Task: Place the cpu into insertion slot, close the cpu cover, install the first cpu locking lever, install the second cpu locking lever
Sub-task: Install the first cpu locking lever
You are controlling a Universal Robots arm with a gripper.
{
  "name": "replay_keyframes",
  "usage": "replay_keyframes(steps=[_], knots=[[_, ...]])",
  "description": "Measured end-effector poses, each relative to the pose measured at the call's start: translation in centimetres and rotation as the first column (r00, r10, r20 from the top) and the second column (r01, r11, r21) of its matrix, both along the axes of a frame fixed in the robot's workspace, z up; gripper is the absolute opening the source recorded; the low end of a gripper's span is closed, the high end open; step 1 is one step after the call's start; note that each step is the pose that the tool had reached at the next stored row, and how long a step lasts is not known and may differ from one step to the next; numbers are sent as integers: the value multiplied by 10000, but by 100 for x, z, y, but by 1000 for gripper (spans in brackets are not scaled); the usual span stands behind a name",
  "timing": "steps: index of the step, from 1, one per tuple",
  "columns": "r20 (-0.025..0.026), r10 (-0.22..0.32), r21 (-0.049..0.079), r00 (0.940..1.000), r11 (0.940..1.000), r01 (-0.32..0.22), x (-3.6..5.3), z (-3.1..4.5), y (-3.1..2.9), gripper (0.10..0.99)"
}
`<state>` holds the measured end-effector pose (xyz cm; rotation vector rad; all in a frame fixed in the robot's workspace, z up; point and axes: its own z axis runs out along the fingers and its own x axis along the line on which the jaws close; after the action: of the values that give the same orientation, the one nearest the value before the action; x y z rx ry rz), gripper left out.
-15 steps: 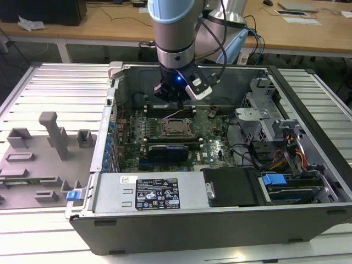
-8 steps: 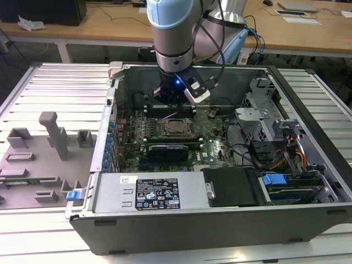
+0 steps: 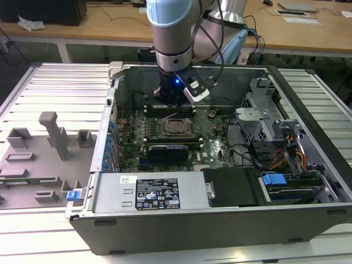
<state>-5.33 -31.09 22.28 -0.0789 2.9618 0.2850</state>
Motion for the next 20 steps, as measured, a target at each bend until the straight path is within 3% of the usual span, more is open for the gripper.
replay_keyframes(steps=[11,20], knots=[[0,-609,-19,9981,9981,609,-5,-53,75,106],[-1,-1495,-20,9888,9888,1495,-17,-89,89,106]])
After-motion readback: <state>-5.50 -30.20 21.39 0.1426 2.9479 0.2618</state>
